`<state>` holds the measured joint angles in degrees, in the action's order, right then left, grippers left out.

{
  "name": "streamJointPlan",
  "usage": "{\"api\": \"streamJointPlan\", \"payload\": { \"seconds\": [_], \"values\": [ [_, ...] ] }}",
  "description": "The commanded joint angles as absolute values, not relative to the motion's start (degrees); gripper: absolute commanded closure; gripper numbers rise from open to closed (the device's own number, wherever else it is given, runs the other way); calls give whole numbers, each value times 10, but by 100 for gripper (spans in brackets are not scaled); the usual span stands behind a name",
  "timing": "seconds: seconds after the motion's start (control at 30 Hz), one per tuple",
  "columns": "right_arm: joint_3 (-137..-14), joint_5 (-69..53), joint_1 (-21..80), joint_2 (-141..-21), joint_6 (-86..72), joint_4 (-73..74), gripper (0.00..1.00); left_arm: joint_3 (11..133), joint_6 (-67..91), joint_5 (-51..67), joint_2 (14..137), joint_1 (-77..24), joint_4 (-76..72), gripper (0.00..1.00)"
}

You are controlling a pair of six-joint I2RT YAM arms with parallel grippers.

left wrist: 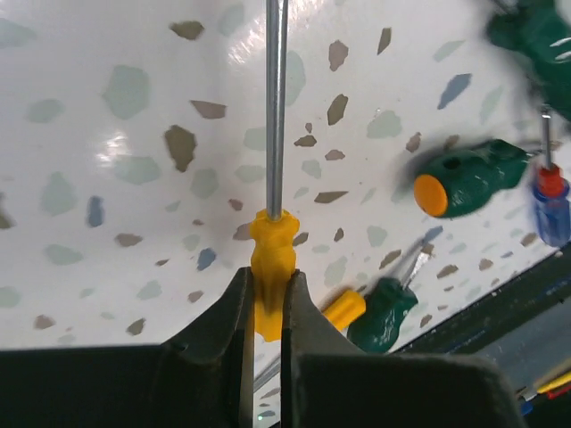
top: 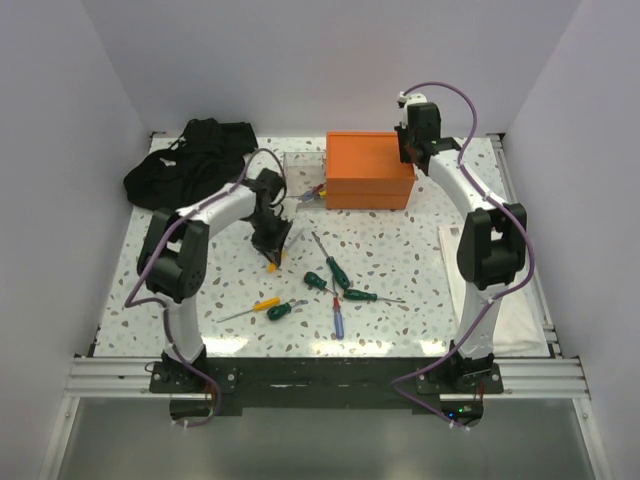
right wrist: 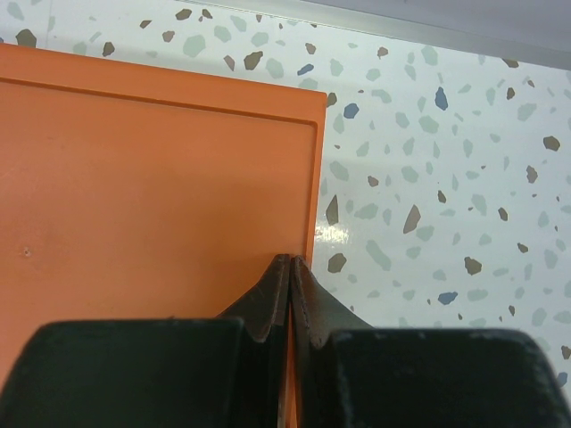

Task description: Sort the tools into containers

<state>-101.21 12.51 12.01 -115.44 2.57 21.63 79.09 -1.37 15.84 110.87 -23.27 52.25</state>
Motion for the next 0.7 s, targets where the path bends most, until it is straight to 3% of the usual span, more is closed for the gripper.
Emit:
{"api": "streamJointPlan", "payload": {
  "seconds": [0.0, 0.07, 0.17, 0.4, 0.67],
  "values": [
    [-999, 126, 118, -1201, 26, 317, 98, 965, -235, 302, 1071, -149, 715, 100],
    [-1002, 129, 118, -1203, 29, 316, 98, 1025, -265, 334, 1094, -114, 743, 100],
    [-1001, 130, 118, -1205, 30, 315, 98, 1077, -230, 359, 1111, -91, 671, 100],
    [-1009, 133, 122, -1211, 32, 315, 98, 1133, 20, 347, 1200, -98, 403, 100],
    [-1013, 134, 130, -1215, 35, 312, 98, 1208, 79, 317, 1295, -147, 337, 99]
  ]
}}
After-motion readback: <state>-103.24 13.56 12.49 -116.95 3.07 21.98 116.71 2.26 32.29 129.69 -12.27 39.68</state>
